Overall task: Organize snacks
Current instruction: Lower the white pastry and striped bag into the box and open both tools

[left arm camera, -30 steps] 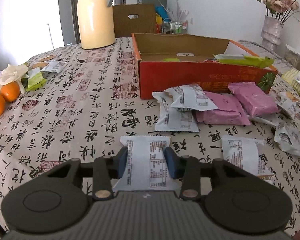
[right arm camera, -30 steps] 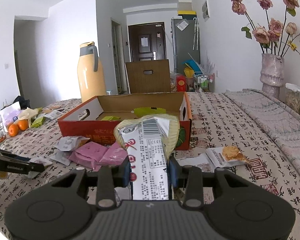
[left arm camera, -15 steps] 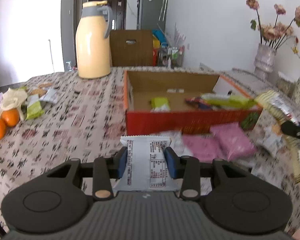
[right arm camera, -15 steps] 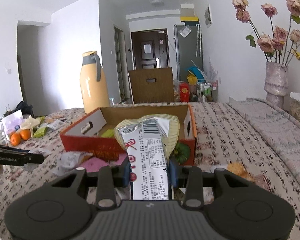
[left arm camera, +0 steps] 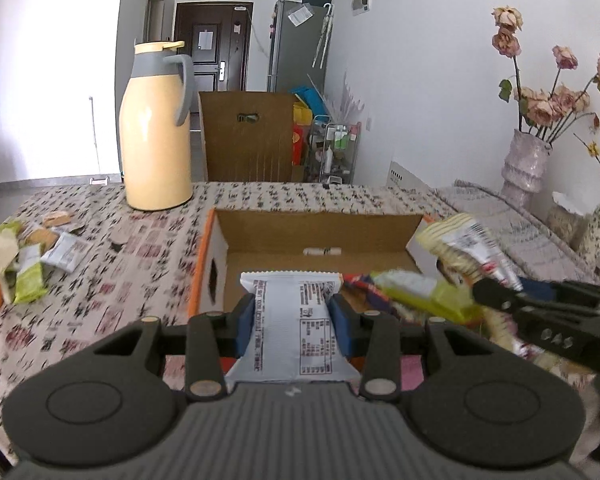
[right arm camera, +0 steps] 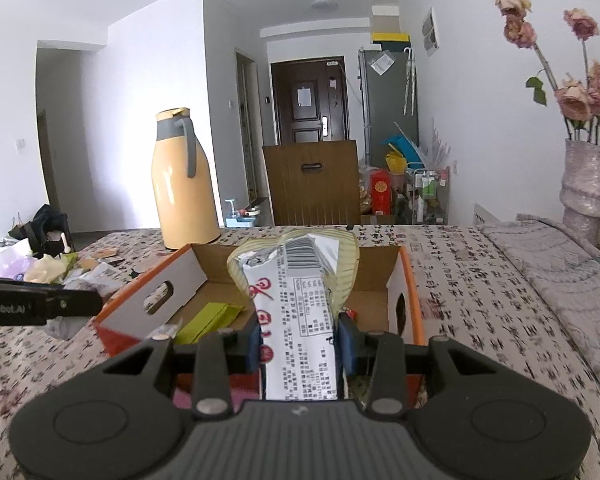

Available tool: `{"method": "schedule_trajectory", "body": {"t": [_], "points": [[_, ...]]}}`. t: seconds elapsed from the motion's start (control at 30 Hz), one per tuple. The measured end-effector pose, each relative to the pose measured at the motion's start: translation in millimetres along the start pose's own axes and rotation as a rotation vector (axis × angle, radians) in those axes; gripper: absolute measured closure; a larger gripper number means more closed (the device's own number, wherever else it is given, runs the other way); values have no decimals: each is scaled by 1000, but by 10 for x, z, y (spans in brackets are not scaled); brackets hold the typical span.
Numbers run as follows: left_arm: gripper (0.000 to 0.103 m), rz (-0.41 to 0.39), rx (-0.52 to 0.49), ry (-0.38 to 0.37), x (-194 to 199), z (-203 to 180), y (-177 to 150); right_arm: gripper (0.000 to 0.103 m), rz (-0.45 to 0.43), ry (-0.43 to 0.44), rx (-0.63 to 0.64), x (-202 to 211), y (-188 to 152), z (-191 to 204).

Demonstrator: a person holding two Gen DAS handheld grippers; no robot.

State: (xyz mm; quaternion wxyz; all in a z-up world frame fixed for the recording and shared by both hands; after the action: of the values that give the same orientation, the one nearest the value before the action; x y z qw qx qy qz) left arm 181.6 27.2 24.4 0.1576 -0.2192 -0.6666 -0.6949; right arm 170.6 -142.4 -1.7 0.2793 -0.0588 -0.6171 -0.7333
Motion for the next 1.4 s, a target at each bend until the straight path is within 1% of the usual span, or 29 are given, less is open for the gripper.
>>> {"method": "schedule_trajectory", "body": {"t": [0.27,0.47,0.6,0.7,0.83,0.9,0.93,0.97,1.0,1.03,1.07,1.1,1.13,1.17,1.2,1.27,1.33,1.4], "points": [[62,38,6,11,-461,-87,234,66,57,-10,-4,-574,183,-35],[62,63,16,29,-808,-58,335,66,107,-19,-41,-983,288,-134],[62,83,33,43,-1017,-18,331,66,119,-24,-70,-1184,351,-183],[62,98,44,55,-1126,27,275,66,116,-48,-78,-1286,371,-222],[62,101,56,59,-1186,68,220,66,112,-59,-101,-1340,315,-313],[62,102,62,57,-1195,92,202,64,109,-62,-115,-1357,286,-354],[61,100,64,57,-1190,98,201,60,110,-60,-119,-1358,275,-377],[54,97,66,54,-1184,110,197,52,112,-58,-121,-1367,272,-394],[43,94,70,51,-1179,118,196,47,109,-56,-126,-1361,268,-407],[37,86,72,54,-1163,124,199,42,107,-53,-128,-1349,269,-422],[23,78,73,64,-1145,127,204,40,106,-50,-129,-1340,270,-426],[15,68,74,78,-1120,134,207,37,103,-48,-132,-1324,271,-427],[13,58,74,84,-1098,137,216,29,98,-47,-136,-1309,279,-426],[10,52,76,85,-1083,140,227,19,93,-52,-136,-1295,281,-429],[0,47,82,89,-1063,149,236,15,86,-58,-138,-1281,289,-433],[0,30,91,104,-1019,164,249,3,70,-63,-148,-1239,306,-454],[0,25,93,103,-996,175,264,0,54,-62,-157,-1193,330,-475],[0,21,90,104,-980,168,281,0,41,-64,-159,-1150,353,-482]]}}
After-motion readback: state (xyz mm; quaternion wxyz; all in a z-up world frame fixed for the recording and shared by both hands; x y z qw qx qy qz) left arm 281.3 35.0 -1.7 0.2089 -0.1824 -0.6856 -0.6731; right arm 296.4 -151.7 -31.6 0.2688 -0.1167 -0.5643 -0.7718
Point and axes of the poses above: each gripper's, at about its wrist camera, not at the fingertips, and x roughly against the way its jaws point, z to its left, y to its top, the point moved 3 cm from there along -x, roughly the way its jaws point, and after that the axes turned 6 degrees about -x, right-handed, at the moved point
